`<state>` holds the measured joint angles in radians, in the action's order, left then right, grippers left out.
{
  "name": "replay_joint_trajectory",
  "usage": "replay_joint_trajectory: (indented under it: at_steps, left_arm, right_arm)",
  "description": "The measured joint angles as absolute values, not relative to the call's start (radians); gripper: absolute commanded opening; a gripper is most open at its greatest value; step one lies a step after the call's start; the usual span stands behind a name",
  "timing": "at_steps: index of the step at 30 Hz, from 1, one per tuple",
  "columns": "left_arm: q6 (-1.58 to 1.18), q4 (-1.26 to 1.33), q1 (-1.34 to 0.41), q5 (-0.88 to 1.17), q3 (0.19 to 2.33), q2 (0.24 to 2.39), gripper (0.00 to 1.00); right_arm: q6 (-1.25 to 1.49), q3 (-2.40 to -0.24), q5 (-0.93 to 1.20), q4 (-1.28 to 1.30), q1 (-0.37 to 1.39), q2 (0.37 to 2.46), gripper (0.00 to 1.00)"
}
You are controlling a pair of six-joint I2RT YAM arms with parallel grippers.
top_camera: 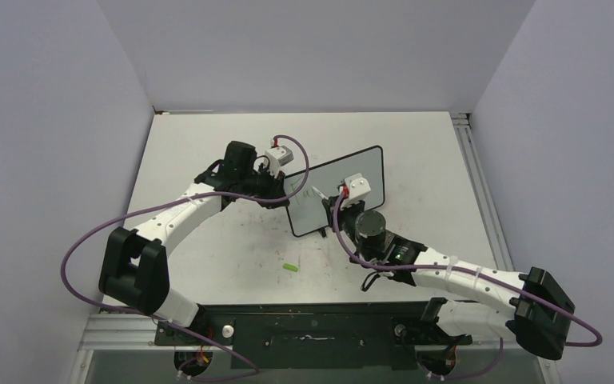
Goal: Write a sentence on the whiteboard
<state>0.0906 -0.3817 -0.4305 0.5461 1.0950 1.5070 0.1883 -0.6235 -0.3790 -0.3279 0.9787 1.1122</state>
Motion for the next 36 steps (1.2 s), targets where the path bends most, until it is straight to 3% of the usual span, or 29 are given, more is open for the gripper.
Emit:
replay_joint_trajectory:
  at_steps: [28,36]
  left_arm:
    - [0.091,-0.382,-0.431,0.546,1.095,1.507,0.0]
    - [0.091,-0.383,-0.431,0.546,1.096,1.507,0.0]
  right_arm:
    - [0.187,-0.625,-0.406,-0.38,0.979,1.154,0.05]
    - [0.196,-0.625,-0.405,-0.332,0.978,1.059,0.05]
